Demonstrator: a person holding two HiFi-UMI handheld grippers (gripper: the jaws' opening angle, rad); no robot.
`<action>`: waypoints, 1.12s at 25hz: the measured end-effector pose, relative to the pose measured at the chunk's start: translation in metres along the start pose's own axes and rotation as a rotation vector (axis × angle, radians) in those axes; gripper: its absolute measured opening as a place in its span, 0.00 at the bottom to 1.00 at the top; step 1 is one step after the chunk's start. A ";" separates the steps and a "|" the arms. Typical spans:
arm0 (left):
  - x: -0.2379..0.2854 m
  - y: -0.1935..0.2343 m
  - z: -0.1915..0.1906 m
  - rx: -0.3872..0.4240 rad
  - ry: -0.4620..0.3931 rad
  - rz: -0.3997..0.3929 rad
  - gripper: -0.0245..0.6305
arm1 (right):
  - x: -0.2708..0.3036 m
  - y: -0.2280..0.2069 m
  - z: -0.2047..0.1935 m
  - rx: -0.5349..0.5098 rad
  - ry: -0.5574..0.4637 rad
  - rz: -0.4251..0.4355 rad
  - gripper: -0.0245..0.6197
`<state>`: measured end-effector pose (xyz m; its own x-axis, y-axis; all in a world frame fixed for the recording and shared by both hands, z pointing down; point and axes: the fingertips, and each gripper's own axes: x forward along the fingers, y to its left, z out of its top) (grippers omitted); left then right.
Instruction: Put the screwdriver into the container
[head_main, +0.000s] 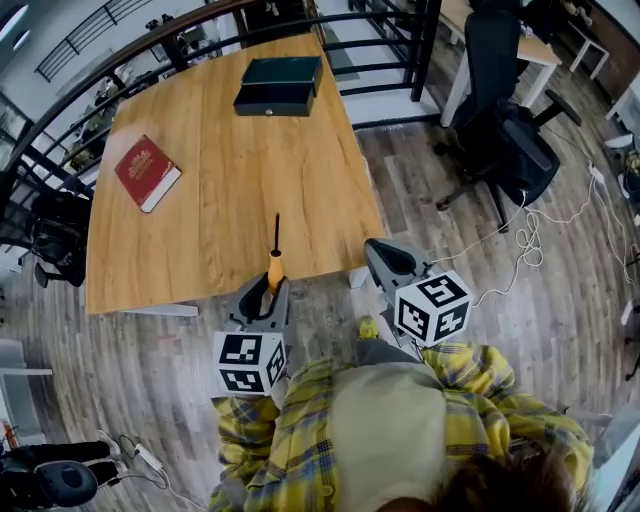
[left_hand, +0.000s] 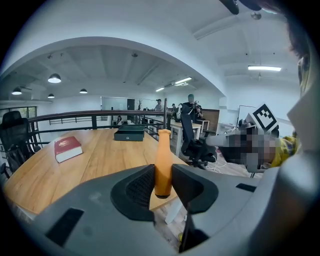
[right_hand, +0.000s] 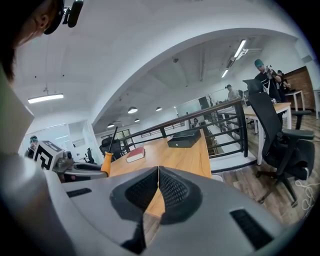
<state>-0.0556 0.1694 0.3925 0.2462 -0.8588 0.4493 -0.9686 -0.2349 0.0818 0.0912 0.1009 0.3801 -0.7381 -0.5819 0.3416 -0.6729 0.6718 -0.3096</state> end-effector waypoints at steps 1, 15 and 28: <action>0.005 -0.001 0.003 0.001 0.002 0.000 0.20 | 0.001 -0.004 0.002 0.001 0.000 0.002 0.14; 0.085 -0.011 0.040 0.050 0.033 0.002 0.20 | 0.034 -0.064 0.015 0.037 0.023 0.057 0.14; 0.119 0.009 0.052 0.126 0.070 0.010 0.20 | 0.064 -0.080 0.026 0.014 0.039 0.087 0.14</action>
<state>-0.0333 0.0419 0.4005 0.2296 -0.8287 0.5105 -0.9577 -0.2858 -0.0332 0.0965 -0.0024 0.4034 -0.7913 -0.5031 0.3475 -0.6074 0.7123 -0.3518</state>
